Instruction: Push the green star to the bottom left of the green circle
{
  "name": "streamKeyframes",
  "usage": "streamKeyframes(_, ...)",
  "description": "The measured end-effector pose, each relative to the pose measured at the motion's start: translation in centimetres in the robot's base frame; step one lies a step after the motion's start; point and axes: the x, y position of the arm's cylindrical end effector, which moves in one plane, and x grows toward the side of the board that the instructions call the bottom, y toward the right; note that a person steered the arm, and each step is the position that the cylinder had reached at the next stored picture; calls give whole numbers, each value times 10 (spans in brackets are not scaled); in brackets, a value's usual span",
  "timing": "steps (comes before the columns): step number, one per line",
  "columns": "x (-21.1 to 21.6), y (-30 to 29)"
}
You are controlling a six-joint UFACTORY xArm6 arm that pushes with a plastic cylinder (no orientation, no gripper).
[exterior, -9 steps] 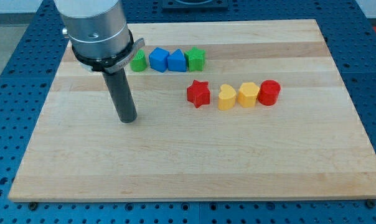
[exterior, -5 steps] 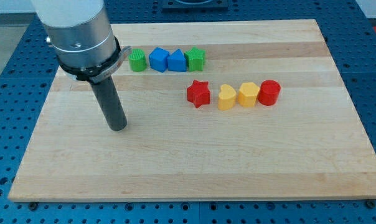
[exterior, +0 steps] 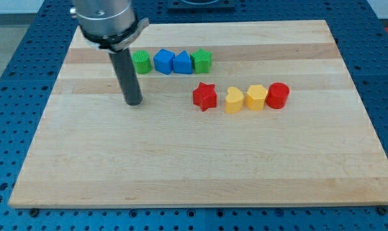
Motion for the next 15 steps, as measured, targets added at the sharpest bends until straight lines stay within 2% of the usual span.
streamKeyframes(2, -9, 81)
streamKeyframes(5, -61, 205)
streamKeyframes(7, -149, 213)
streamKeyframes(8, -154, 191)
streamKeyframes(10, -125, 143)
streamKeyframes(13, -69, 110)
streamKeyframes(15, -26, 111)
